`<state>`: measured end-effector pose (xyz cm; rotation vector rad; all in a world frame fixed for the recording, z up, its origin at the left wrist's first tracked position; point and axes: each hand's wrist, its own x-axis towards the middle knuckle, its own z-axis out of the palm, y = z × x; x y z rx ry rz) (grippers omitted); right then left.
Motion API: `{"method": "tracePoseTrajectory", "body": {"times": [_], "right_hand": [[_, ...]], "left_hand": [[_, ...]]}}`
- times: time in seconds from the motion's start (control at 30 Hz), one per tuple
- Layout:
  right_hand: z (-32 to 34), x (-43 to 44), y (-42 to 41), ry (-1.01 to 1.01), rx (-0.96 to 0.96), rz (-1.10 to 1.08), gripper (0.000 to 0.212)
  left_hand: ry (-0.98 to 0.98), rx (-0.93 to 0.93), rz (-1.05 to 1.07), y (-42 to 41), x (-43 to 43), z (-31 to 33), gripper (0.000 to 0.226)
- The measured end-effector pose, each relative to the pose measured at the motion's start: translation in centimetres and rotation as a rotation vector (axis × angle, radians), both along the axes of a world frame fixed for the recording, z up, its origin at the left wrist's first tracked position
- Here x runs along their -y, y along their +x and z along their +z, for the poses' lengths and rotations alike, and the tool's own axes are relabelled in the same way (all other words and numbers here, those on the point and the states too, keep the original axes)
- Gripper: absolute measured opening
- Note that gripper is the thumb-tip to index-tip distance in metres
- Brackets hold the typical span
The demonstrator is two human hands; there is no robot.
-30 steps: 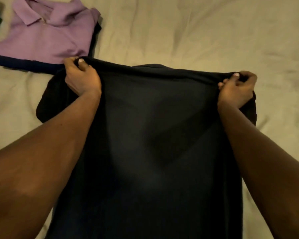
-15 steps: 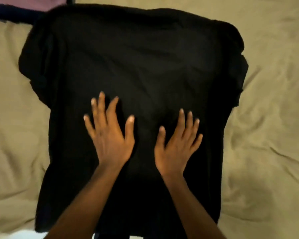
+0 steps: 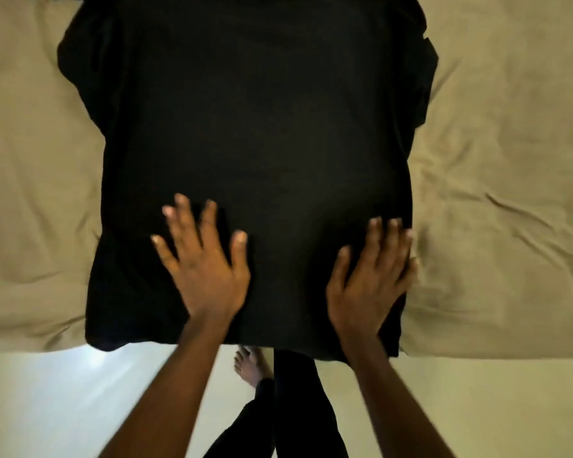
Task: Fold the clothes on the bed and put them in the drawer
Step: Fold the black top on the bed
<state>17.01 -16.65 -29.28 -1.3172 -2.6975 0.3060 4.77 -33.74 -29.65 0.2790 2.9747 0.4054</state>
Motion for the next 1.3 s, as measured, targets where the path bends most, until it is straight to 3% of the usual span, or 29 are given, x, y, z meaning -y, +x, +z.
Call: {"method": "tracePoseTrajectory", "body": {"times": [0.07, 0.13, 0.2, 0.3, 0.47, 0.6, 0.77, 0.87, 0.93, 1.0, 1.17, 1.3], "right_hand": [[-0.2, 4.8, 3.5, -0.042, 0.067, 0.293, 0.062], [-1.3, 5.8, 6.8, -0.034, 0.151, 0.416, 0.066], [-2.2, 4.1, 8.8, 0.013, 0.179, 0.324, 0.067], [-1.8, 1.8, 9.8, 0.009, 0.154, 0.016, 0.068], [-0.7, 4.8, 10.4, -0.015, -0.124, -0.457, 0.055], [-0.8, 5.8, 12.0, -0.083, -0.204, -0.503, 0.026], [-0.7, 4.4, 13.3, -0.216, -0.414, -0.587, 0.017], [-0.8, 4.3, 13.2, -0.139, -0.273, -0.57, 0.021], [-0.1, 5.2, 11.6, 0.01, -0.188, -0.498, 0.034], [1.6, 6.2, 9.7, 0.045, -0.226, -0.355, 0.046], [5.2, 8.0, 1.2, -0.292, -0.275, 0.253, 0.022], [5.6, 7.9, -7.4, -0.49, -0.108, 0.537, 0.019]], "left_hand": [[-0.066, 0.034, -0.159, 5.0, 0.8, -0.1, 0.067], [-0.136, 0.047, -0.157, 7.2, 4.8, -0.8, 0.07], [-0.154, 0.018, -0.044, 6.5, 9.8, -1.5, 0.072], [-0.15, -0.016, 0.04, 4.8, 14.6, -1.3, 0.068], [0.053, -0.093, 0.249, 5.4, 15.3, -1.3, 0.061], [0.188, -0.144, 0.452, 5.1, 15.3, -0.8, 0.052], [0.199, -0.067, 0.542, 2.7, 16.8, -0.4, 0.042], [0.258, -0.019, 0.474, 1.9, 17.9, -0.2, 0.035], [0.285, 0.01, 0.497, 1.5, 18.6, 0.8, 0.028], [0.352, 0.036, 0.541, 1.5, 18.3, 1.6, 0.023], [0.346, 0.06, 0.589, 1.5, 19.0, 2.4, 0.022], [0.275, 0.258, 0.6, 0.0, 19.8, 2.6, 0.029]]}}
